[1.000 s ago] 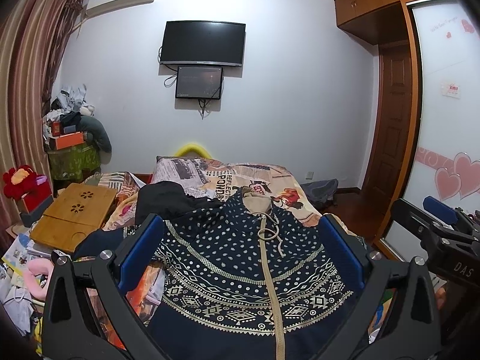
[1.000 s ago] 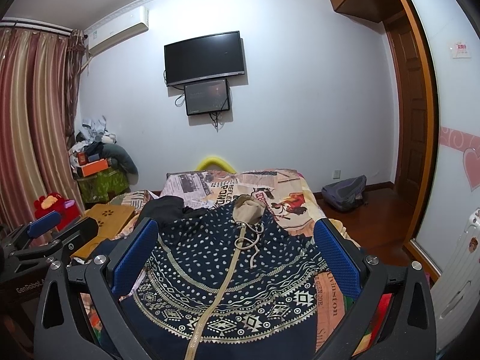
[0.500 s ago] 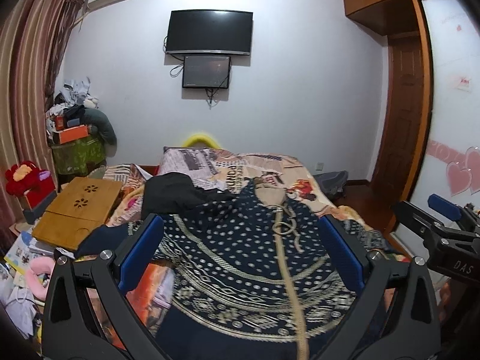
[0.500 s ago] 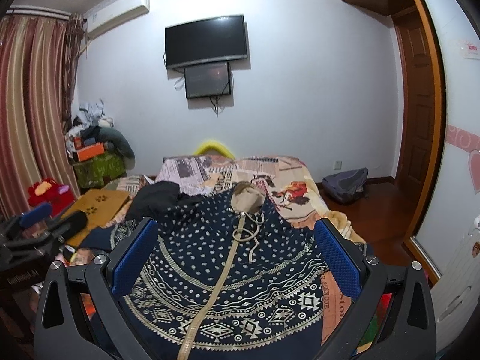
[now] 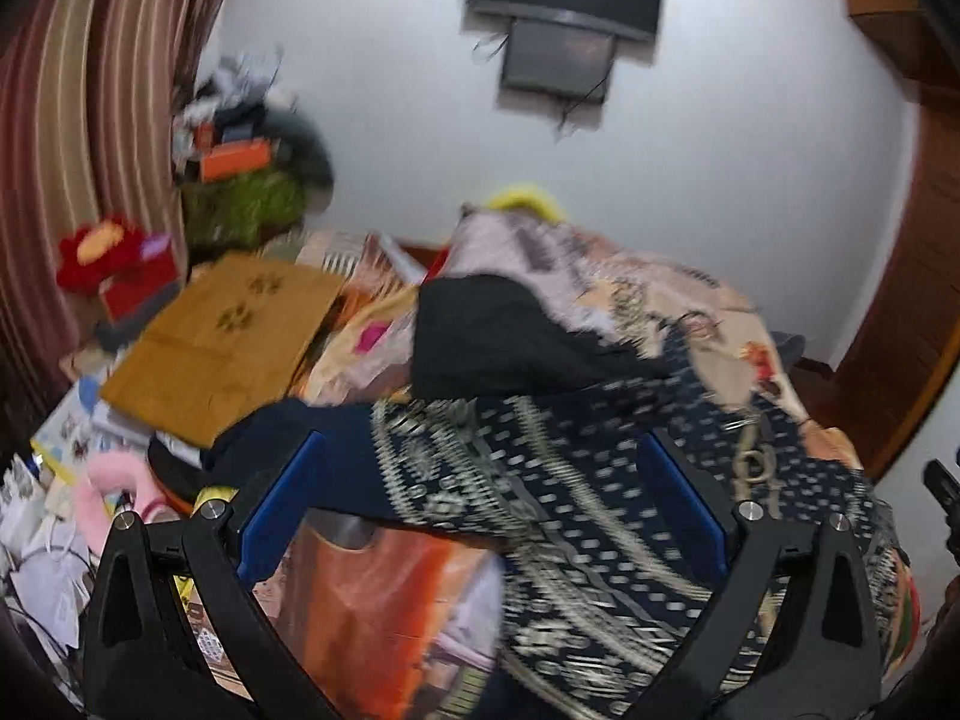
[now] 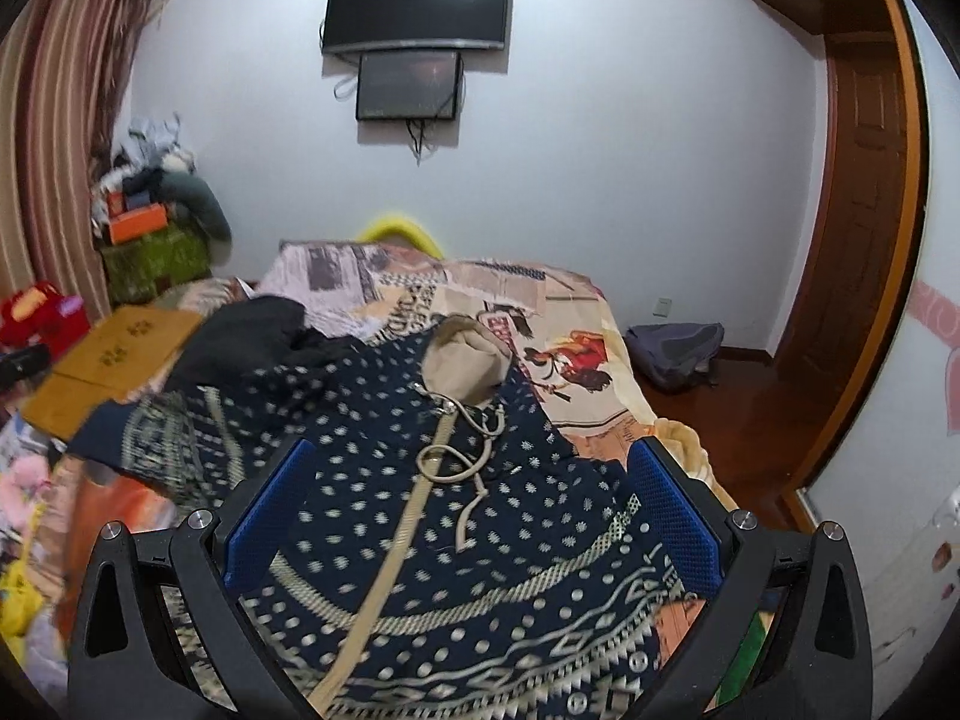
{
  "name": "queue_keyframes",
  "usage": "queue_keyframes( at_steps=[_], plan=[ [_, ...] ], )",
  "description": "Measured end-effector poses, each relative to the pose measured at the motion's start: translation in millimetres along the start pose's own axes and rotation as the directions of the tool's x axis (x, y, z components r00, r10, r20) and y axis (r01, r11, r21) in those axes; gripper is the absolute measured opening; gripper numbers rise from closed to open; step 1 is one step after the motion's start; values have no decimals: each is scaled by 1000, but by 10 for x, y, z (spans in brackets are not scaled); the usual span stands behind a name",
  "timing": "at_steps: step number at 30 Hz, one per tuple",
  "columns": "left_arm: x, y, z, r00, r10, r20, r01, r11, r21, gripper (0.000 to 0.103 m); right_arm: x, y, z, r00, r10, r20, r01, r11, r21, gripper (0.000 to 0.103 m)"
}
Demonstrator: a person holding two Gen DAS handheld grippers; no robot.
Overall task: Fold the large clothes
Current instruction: 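Reach the left tool to the garment's sleeve and grasp its cuff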
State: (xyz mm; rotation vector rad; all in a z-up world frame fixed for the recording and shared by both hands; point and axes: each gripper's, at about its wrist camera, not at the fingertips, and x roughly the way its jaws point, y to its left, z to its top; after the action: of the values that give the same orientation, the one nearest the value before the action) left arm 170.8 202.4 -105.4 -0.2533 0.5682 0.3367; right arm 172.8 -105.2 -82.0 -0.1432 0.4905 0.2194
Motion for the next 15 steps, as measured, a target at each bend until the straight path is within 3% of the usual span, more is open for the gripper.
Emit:
queue_keyframes(
  at_steps=[5,9,12,15],
  plan=[
    [664,531,-76,987,31,-155,-46,994,-95,103,374,27,13,998,7,-63,-8,1000,-14,103],
    [1161,867,-239,951,-91,-297,23,974,-224,102,707,30,19,992,13,-123,-14,1000,-5,103],
    [1454,1102,-401,912,-196,-360,58,930,-362,92,940,54,9,984,33,-175,-35,999,-11,103],
    [1643,1193,-513,890,-246,-384,59,896,-439,92,1123,66,-19,972,59,-225,-60,998,2,103]
  ],
)
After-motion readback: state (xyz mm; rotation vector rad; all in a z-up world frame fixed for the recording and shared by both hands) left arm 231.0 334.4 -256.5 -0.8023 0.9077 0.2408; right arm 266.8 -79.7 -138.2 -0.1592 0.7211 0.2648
